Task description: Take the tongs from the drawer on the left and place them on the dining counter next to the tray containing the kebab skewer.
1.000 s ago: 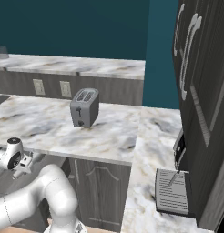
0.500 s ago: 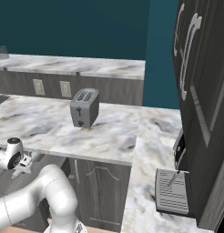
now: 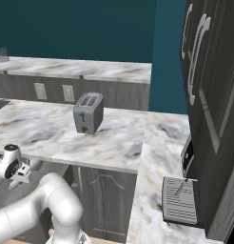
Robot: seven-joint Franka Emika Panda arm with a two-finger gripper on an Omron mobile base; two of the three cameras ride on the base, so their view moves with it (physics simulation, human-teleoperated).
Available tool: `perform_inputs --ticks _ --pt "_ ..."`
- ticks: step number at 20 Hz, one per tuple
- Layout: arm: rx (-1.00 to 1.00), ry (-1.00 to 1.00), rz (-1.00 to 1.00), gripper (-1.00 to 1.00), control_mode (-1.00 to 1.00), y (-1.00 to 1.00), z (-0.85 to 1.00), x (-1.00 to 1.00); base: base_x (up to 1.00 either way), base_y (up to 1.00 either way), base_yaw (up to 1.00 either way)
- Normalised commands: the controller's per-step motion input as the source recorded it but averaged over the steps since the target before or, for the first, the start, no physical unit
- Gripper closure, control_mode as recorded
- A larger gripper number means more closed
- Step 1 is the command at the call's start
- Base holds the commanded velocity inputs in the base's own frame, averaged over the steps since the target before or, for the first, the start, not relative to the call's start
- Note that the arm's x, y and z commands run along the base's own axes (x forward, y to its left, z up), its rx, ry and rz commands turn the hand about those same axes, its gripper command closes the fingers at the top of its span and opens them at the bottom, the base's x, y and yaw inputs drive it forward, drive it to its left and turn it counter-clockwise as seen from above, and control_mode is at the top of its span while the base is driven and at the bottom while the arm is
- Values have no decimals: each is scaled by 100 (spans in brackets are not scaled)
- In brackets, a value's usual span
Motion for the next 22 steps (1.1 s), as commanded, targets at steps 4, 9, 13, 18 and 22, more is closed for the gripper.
perform_inputs --ticks 4,9,13,18,22 --pt "0 0 5 100 -100 -1 58 -27 0 0 0" --pt "0 0 6 100 -100 -4 53 -46 0 0 0" --pt "0 0 4 100 -100 -6 25 -47 0 0 0" --pt "0 0 0 100 -100 -11 1 -39 0 0 0" --pt "0 0 0 100 -100 -7 19 -50 0 0 0"
